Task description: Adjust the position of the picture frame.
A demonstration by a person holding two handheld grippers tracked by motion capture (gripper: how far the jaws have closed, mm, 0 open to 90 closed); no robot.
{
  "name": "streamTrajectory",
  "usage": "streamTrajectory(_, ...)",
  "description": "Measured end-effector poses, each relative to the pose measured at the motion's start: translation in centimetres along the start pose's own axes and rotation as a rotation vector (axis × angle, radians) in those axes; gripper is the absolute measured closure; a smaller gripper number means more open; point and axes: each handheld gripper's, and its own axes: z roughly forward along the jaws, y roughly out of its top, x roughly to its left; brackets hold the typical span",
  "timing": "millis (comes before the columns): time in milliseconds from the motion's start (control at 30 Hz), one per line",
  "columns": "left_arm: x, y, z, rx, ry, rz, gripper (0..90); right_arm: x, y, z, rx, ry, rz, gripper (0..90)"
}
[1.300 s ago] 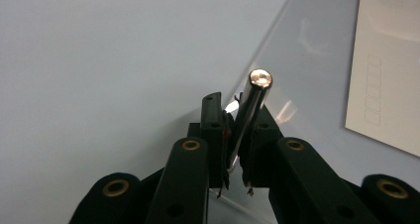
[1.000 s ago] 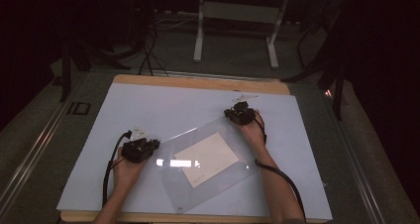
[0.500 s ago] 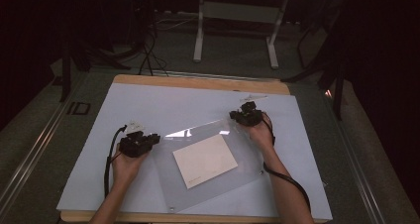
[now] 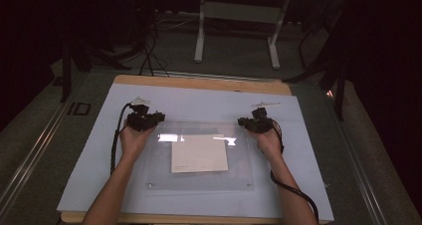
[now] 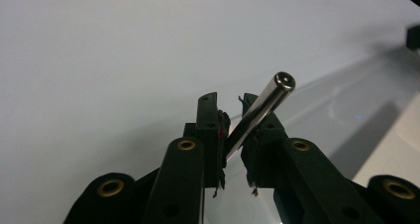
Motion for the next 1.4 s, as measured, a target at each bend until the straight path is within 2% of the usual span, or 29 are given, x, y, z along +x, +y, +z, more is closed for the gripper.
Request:
streamTrajectory(100,0.3,0.3,1.3,0.012,-0.009,-0.03,78.6,-0.4,-0.2,-0.1,0.009,-0.011,0.019,81.5)
streamTrajectory(200,0.6,-0.2,2.7,0.031,-0.013,-0.064,78.6,-0.8,-0.1,-0.1,0.011,-0.026,0.035,80.7)
streamTrajectory(267,0.6,-0.5,3.4,0.046,-0.006,-0.072,78.9,-1.0,-0.1,0.0,0.014,-0.035,0.034,80.5)
streamTrajectory(300,0.6,-0.7,3.5,0.033,-0.011,-0.076,78.8,-1.2,-0.2,0.2,0.032,-0.037,0.036,80.7)
streamTrajectory(400,0.4,-0.7,3.5,0.036,0.002,-0.071,78.4,-1.4,-0.4,0.4,0.038,-0.032,0.043,80.7)
streamTrajectory(433,0.4,-0.6,3.5,0.04,0.003,-0.071,78.6,-1.8,-0.7,0.6,0.02,-0.004,0.057,80.0)
streamTrajectory(533,0.2,-0.7,3.3,0.057,0.009,-0.061,78.9,-1.6,-0.6,0.6,0.019,-0.022,0.054,80.2)
streamTrajectory(667,0.2,-0.9,3.2,0.05,0.004,-0.06,78.8,-1.5,-0.5,0.8,0.023,-0.033,0.045,80.5)
streamTrajectory(767,0.2,-1.0,3.1,0.044,0.009,-0.067,78.6,-1.6,-0.7,0.9,0.014,-0.021,0.039,80.4)
streamTrajectory(867,0.1,-1.0,3.1,0.044,0.008,-0.066,78.4,-1.6,-0.8,0.9,0.014,-0.024,0.007,80.7)
streamTrajectory(1100,0.2,-1.1,3.0,0.046,0.0,-0.076,77.0,-1.8,-1.2,0.9,-0.02,-0.011,0.007,80.0)
streamTrajectory(1167,0.4,-1.3,2.8,0.038,-0.015,-0.094,75.1,-1.8,-1.3,0.9,-0.027,-0.008,0.01,79.9)
streamTrajectory(1233,0.6,-1.5,2.5,0.022,-0.007,-0.103,69.0,-1.8,-1.4,0.9,-0.032,-0.009,0.007,79.9)
streamTrajectory(1400,0.9,-1.9,1.7,0.009,0.016,-0.09,58.7,-1.7,-1.2,0.9,-0.022,-0.009,0.027,78.6)
